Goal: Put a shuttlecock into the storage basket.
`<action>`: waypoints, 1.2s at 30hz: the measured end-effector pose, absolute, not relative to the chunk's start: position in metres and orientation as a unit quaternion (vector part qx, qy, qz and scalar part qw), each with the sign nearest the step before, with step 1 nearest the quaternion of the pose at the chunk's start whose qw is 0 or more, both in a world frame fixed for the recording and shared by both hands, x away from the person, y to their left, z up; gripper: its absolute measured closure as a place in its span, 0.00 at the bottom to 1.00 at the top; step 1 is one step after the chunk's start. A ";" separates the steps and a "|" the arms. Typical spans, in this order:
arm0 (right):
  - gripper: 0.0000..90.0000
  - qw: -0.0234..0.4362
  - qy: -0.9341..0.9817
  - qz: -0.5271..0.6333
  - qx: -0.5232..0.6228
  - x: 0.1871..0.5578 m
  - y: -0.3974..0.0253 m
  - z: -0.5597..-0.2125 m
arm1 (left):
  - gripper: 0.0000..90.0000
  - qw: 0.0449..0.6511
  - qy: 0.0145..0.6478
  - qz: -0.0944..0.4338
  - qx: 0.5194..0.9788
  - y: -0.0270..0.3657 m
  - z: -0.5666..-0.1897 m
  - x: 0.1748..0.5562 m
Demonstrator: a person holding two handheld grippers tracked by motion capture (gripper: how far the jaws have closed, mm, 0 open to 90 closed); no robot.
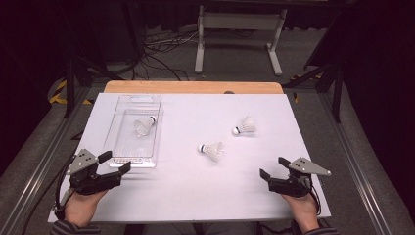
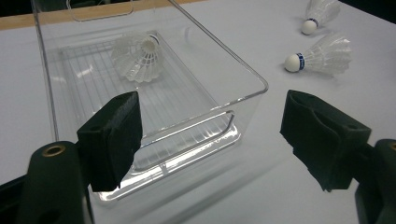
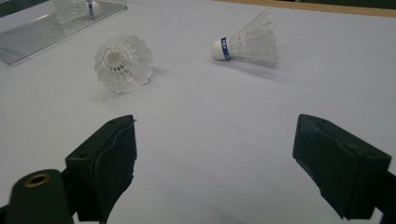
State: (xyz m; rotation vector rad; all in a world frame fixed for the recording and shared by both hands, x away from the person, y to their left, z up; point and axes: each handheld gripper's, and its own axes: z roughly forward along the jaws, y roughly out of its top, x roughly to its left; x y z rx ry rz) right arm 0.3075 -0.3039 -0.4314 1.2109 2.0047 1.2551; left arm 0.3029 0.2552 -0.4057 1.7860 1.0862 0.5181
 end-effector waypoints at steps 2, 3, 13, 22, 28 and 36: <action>0.16 0.242 0.732 0.458 0.442 0.307 -0.304 -0.432 | 0.24 0.475 0.446 0.210 0.729 0.257 -0.409 0.300; 0.16 0.242 0.732 0.458 0.442 0.308 -0.304 -0.432 | 0.24 0.476 0.445 0.209 0.729 0.257 -0.411 0.299; 0.16 0.243 0.732 0.458 0.442 0.307 -0.304 -0.431 | 0.23 0.480 0.447 0.207 0.726 0.260 -0.419 0.293; 0.16 0.244 0.734 0.458 0.438 0.308 -0.303 -0.431 | 0.23 0.478 0.435 0.199 0.736 0.253 -0.418 0.293; 0.16 0.239 0.731 0.461 0.442 0.308 -0.304 -0.431 | 0.24 0.481 0.429 0.191 0.740 0.247 -0.417 0.293; 0.16 0.239 0.732 0.464 0.439 0.307 -0.304 -0.431 | 0.24 0.483 0.415 0.189 0.747 0.235 -0.413 0.291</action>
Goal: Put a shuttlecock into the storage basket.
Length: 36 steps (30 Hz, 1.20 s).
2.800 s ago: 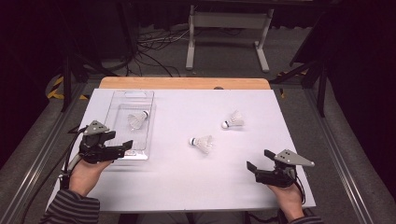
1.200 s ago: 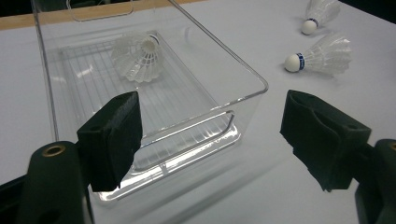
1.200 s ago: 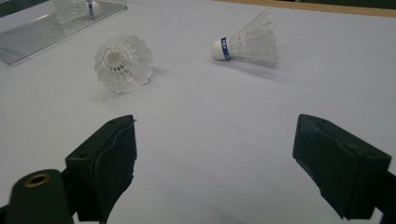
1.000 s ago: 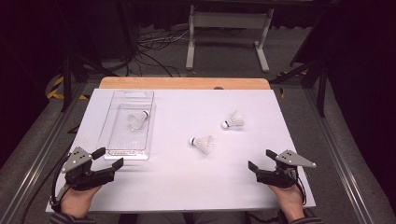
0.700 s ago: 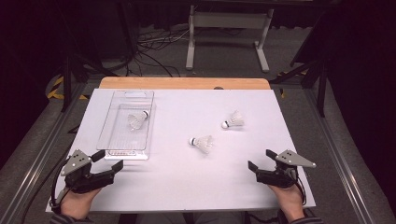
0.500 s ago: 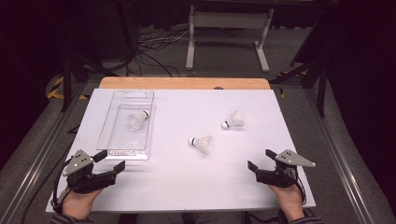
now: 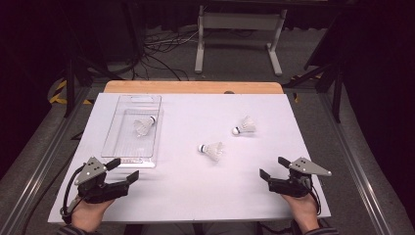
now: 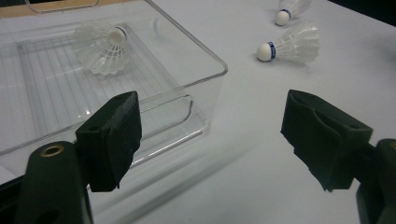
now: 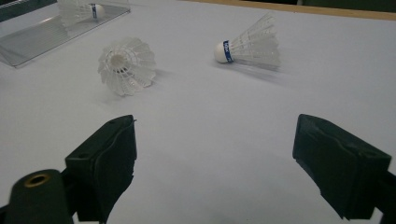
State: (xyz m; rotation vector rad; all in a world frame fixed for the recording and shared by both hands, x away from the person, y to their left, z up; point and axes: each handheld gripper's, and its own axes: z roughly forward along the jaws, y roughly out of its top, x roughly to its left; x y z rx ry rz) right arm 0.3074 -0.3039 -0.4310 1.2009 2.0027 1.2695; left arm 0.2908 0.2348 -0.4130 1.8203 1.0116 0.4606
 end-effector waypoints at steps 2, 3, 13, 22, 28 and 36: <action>0.16 0.237 0.732 0.463 0.441 0.308 -0.304 -0.431 | 0.24 0.488 0.410 0.188 0.747 0.231 -0.412 0.291; 0.16 0.238 0.732 0.463 0.440 0.308 -0.303 -0.431 | 0.24 0.487 0.409 0.187 0.749 0.230 -0.411 0.291; 0.16 0.237 0.733 0.463 0.438 0.308 -0.303 -0.431 | 0.24 0.488 0.398 0.173 0.757 0.214 -0.410 0.297; 0.16 0.238 0.733 0.463 0.438 0.308 -0.303 -0.431 | 0.24 0.488 0.381 0.163 0.768 0.201 -0.409 0.300; 0.16 0.239 0.733 0.461 0.438 0.308 -0.303 -0.431 | 0.25 0.480 0.365 0.159 0.782 0.190 -0.405 0.306; 0.16 0.238 0.734 0.464 0.435 0.308 -0.303 -0.431 | 0.26 0.476 0.357 0.144 0.791 0.175 -0.403 0.314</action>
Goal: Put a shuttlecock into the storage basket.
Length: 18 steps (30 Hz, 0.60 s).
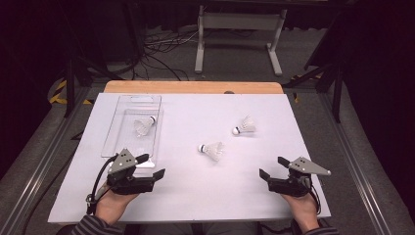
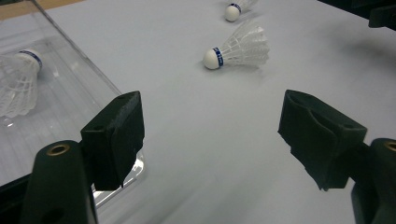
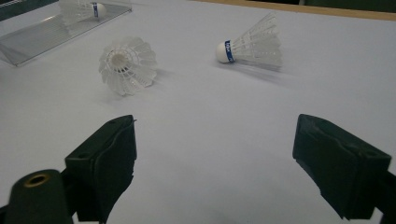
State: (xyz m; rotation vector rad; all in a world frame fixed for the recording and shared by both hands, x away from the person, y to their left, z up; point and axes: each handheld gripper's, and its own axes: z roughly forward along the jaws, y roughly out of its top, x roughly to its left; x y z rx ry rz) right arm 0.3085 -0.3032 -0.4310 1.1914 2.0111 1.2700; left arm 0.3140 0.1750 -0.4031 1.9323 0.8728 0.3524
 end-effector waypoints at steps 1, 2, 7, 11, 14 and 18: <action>0.16 0.237 0.734 0.464 0.435 0.308 -0.303 -0.431 | 0.26 0.475 0.355 0.145 0.792 0.173 -0.403 0.316; 0.16 0.238 0.735 0.463 0.436 0.308 -0.303 -0.431 | 0.26 0.475 0.354 0.142 0.793 0.172 -0.403 0.316; 0.16 0.239 0.735 0.464 0.434 0.309 -0.303 -0.431 | 0.27 0.477 0.349 0.141 0.794 0.166 -0.400 0.320; 0.16 0.239 0.735 0.464 0.433 0.309 -0.302 -0.431 | 0.27 0.479 0.349 0.137 0.794 0.162 -0.400 0.322; 0.16 0.239 0.735 0.464 0.432 0.309 -0.302 -0.431 | 0.27 0.478 0.349 0.136 0.794 0.160 -0.399 0.324; 0.16 0.239 0.735 0.465 0.432 0.309 -0.303 -0.431 | 0.27 0.479 0.347 0.137 0.795 0.156 -0.398 0.327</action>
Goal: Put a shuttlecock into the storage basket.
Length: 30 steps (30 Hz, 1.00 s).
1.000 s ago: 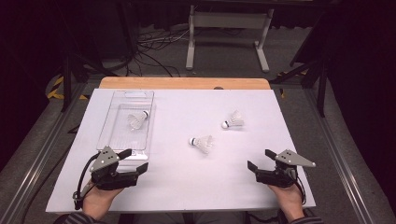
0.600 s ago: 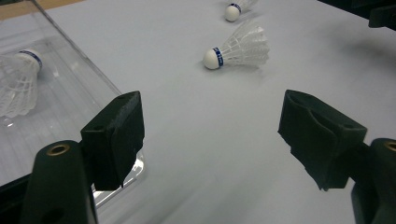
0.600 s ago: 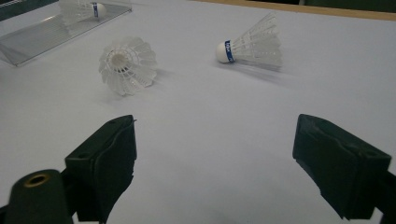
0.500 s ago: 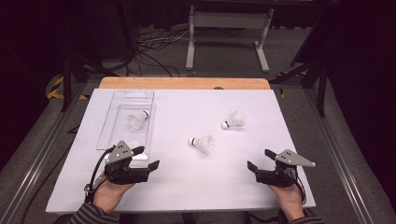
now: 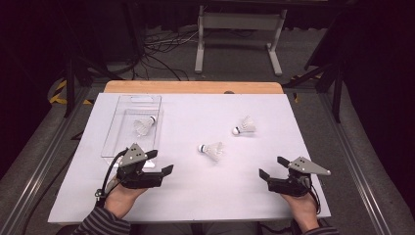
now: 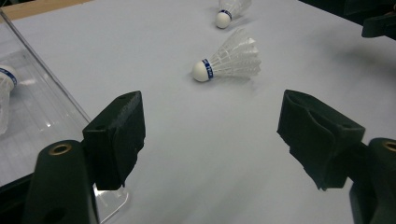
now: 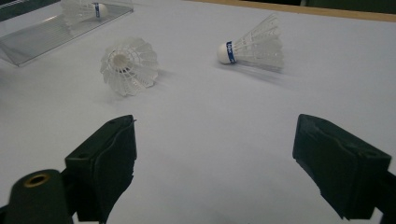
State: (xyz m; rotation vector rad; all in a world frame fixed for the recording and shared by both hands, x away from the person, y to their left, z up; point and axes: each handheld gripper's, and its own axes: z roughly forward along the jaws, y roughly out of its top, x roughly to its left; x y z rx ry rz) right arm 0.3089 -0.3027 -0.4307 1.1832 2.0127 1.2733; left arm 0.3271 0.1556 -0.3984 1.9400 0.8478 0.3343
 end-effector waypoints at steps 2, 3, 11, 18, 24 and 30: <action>0.16 0.238 0.735 0.465 0.432 0.309 -0.303 -0.431 | 0.27 0.478 0.346 0.135 0.796 0.153 -0.398 0.328; 0.16 0.238 0.735 0.465 0.432 0.309 -0.303 -0.431 | 0.27 0.478 0.344 0.133 0.797 0.152 -0.398 0.329; 0.16 0.238 0.736 0.465 0.432 0.309 -0.302 -0.431 | 0.27 0.476 0.339 0.132 0.800 0.147 -0.399 0.333; 0.16 0.239 0.735 0.465 0.432 0.309 -0.302 -0.431 | 0.27 0.481 0.341 0.128 0.798 0.143 -0.397 0.336; 0.16 0.238 0.736 0.464 0.431 0.309 -0.302 -0.431 | 0.27 0.480 0.337 0.129 0.799 0.139 -0.396 0.340; 0.16 0.238 0.736 0.464 0.431 0.309 -0.302 -0.431 | 0.27 0.475 0.334 0.123 0.805 0.134 -0.397 0.343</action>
